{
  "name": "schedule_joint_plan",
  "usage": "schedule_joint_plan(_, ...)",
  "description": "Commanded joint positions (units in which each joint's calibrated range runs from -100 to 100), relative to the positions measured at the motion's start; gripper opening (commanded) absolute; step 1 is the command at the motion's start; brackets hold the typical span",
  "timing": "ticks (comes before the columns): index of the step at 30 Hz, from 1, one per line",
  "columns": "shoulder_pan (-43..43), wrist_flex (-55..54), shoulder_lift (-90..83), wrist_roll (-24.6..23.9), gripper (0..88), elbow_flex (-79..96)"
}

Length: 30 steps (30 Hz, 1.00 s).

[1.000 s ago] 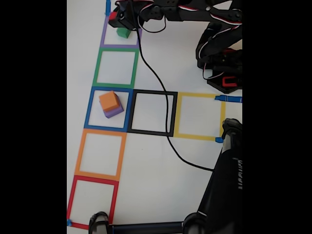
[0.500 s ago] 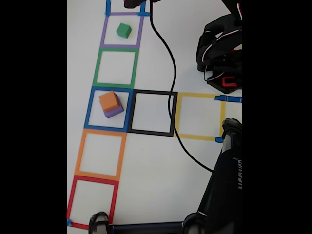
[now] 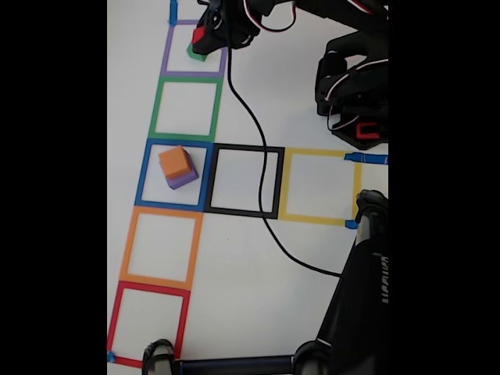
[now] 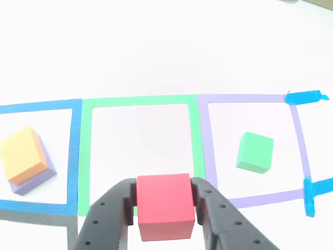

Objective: Tower of hanoi

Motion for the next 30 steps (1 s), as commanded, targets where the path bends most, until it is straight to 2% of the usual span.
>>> schedule_joint_plan(1, -0.61, -30.88, 0.87, 0.36, 0.4, 21.61)
schedule_joint_plan(7, -1.00, -58.65, 14.19, 0.36, 0.4, 33.24)
schedule_joint_plan(20, -2.24, -98.65, 50.20, 0.36, 0.4, 32.79)
schedule_joint_plan(24, -3.11, -106.43, 59.16, 0.36, 0.4, 29.97)
schedule_joint_plan(30, -3.39, -112.01, 67.24, 0.36, 1.1, 26.52)
